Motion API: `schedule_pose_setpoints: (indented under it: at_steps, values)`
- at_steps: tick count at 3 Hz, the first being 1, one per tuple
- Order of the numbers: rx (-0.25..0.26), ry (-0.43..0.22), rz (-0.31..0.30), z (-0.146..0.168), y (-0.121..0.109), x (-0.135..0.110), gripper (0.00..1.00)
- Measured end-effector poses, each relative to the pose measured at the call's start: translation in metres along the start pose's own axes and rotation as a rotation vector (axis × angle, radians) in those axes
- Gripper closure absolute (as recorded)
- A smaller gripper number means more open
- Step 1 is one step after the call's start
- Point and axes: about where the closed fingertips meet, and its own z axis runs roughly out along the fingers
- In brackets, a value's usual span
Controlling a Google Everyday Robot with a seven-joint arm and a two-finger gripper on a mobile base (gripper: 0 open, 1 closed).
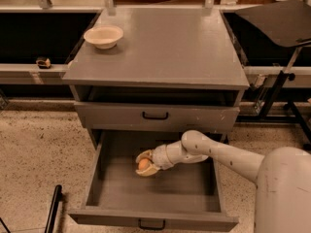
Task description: Place orange into middle drawer
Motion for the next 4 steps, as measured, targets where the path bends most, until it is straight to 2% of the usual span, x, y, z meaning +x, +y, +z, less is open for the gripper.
schedule_pose_setpoints:
  at_steps: [1, 2, 3, 4]
  values:
    - [-0.022, 0.034, -0.13, 0.004, 0.0, 0.006, 1.0]
    - [0.006, 0.08, -0.259, 0.013, 0.011, 0.006, 1.0]
    - [0.028, 0.129, -0.292, 0.028, 0.019, 0.015, 1.0]
    - [0.036, 0.132, -0.293, 0.03, 0.018, 0.016, 1.0]
